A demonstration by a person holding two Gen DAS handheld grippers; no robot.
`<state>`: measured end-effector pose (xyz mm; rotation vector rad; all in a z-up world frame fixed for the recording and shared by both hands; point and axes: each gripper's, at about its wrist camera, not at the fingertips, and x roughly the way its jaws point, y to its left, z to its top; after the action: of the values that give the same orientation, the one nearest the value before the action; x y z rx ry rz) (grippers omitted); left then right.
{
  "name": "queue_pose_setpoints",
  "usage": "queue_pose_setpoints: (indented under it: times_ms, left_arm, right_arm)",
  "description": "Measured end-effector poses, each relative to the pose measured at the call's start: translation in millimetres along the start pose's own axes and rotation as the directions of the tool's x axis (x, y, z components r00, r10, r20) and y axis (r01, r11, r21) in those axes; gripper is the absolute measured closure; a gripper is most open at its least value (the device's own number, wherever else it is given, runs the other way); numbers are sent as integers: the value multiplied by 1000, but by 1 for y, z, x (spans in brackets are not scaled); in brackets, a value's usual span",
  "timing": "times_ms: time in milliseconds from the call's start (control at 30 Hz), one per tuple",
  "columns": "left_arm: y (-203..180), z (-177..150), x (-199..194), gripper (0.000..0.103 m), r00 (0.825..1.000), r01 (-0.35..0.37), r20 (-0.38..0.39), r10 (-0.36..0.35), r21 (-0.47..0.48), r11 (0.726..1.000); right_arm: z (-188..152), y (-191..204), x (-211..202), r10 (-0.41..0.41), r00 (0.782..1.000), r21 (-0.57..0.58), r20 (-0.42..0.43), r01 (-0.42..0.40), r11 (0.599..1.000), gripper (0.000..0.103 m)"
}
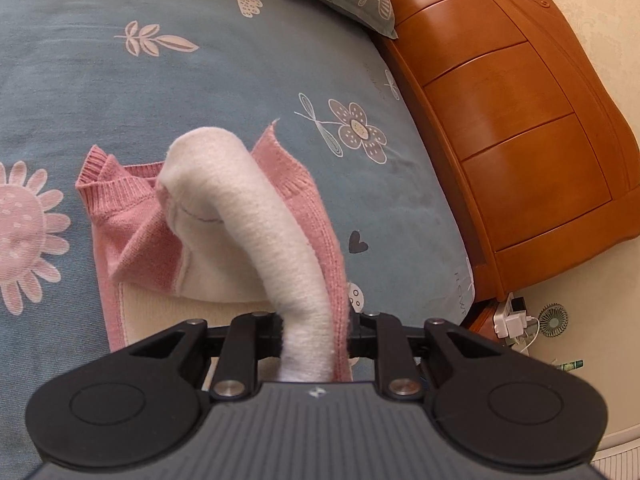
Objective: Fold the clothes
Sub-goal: 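Lift the held edge with the left tool and fold it over the sweater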
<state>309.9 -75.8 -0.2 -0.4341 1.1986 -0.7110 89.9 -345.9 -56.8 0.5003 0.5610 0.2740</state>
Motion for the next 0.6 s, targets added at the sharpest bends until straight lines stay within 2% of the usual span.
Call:
queue_pose_setpoints:
  times_ms: [300,600]
  left_arm:
    - [-13,6,51,84,998,-22,-61,22,-8,1000]
    - [-12,6,101,84,985,-93,-146,88,-28,995]
  right_arm:
    - [0,-12,-5,-17,1000,20,16,17,1000,0]
    - [-2,-24,-12,-50,999,45,18,50,998,0]
